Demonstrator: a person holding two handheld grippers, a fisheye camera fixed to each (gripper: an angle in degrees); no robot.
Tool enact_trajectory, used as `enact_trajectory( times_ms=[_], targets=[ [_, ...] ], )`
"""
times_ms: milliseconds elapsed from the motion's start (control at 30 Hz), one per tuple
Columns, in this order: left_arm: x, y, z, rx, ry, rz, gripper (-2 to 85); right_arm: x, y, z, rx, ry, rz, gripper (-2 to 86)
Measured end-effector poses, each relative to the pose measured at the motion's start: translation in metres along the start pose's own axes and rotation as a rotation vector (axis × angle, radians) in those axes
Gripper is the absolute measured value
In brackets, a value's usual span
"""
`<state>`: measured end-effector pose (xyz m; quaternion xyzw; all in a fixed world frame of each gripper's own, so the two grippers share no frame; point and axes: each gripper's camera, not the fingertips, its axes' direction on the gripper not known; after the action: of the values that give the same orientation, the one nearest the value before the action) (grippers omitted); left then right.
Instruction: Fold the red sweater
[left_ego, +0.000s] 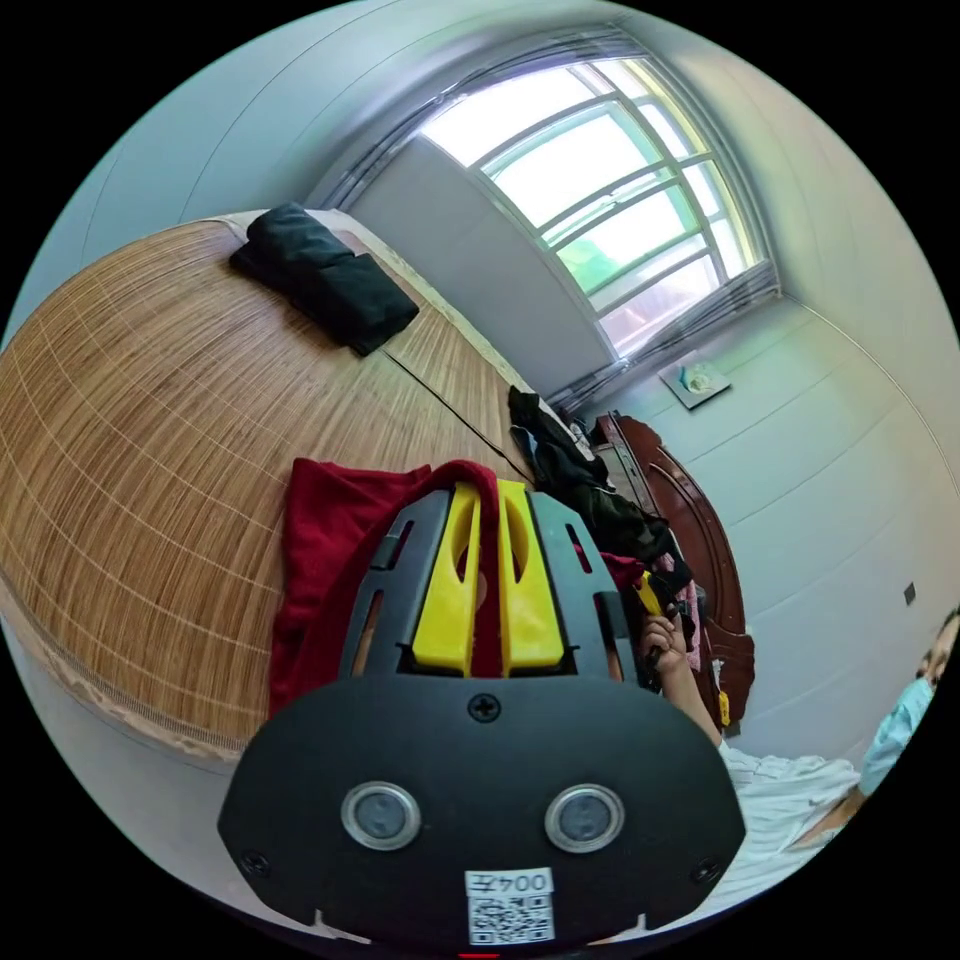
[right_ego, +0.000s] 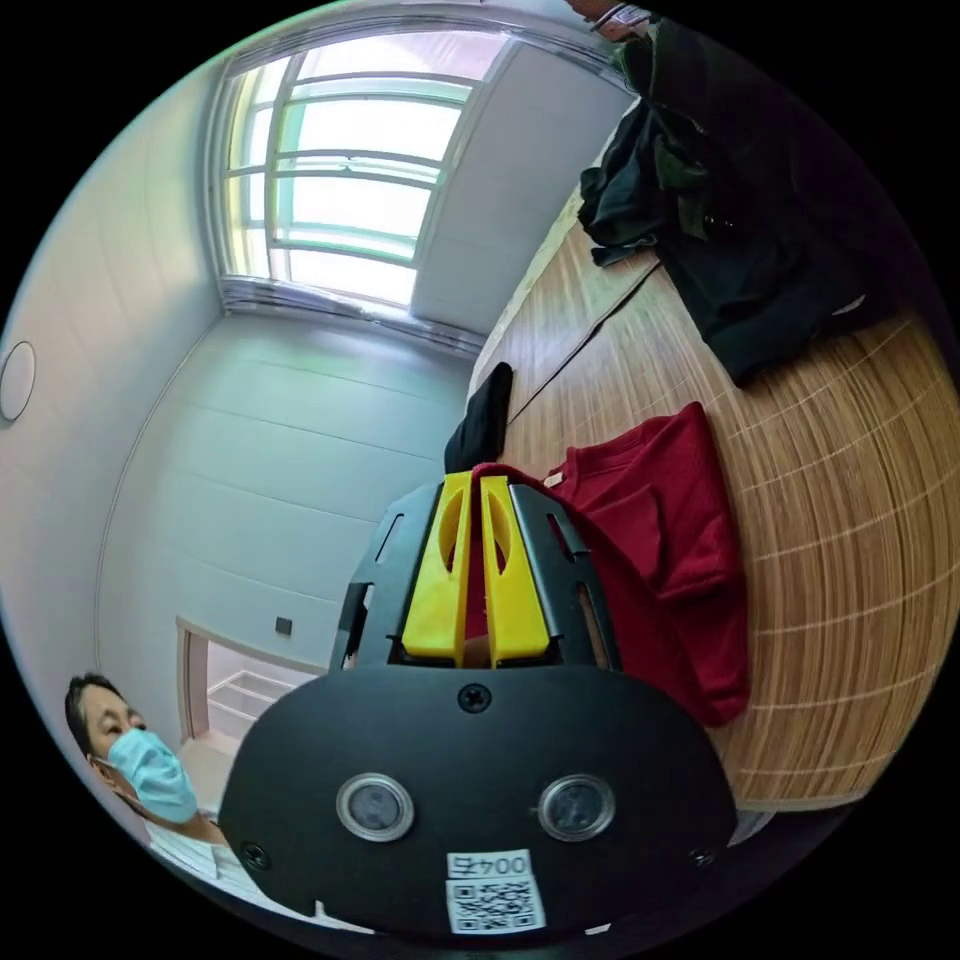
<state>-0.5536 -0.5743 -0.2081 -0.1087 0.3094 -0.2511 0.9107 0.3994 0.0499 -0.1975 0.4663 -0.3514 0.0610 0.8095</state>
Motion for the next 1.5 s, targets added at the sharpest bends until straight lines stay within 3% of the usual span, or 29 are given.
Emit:
enact_trajectory(
  times_ms=[300, 500, 700, 867, 1067, 1233, 1500],
  targets=[
    [-0.076, -0.044, 0.151, -0.109, -0.18, -0.139, 4.2, 0.084, -0.069, 0.117, -0.057, 0.189, 0.145, 0.5],
    [-0.123, -0.034, 0.2, -0.024, -0.196, -0.252, 7.0, 0.128, -0.071, 0.168, -0.034, 0.185, 0.235, 5.2],
    [-0.131, -0.02, 0.171, 0.164, -0.158, -0.237, 9.3, 0.07, -0.039, 0.145, 0.172, 0.233, -0.027, 9.2],
    [-0.114, 0.037, 0.108, 0.173, -0.19, -0.015, 9.4, 0.006, 0.064, 0.121, 0.061, 0.422, -0.377, 9.3],
    [-0.117, 0.181, 0.059, 0.033, -0.291, 0.216, 8.2, 0.017, 0.223, 0.114, -0.049, 0.584, -0.528, 11.4],
    [-0.105, 0.26, 0.079, -0.088, -0.405, 0.418, 8.5, 0.025, 0.291, 0.131, -0.104, 0.632, -0.594, 12.7],
    [-0.103, 0.288, 0.142, -0.319, -0.487, 0.653, 12.1, 0.03, 0.328, 0.16, -0.2, 0.774, -0.706, 14.6]
  ],
)
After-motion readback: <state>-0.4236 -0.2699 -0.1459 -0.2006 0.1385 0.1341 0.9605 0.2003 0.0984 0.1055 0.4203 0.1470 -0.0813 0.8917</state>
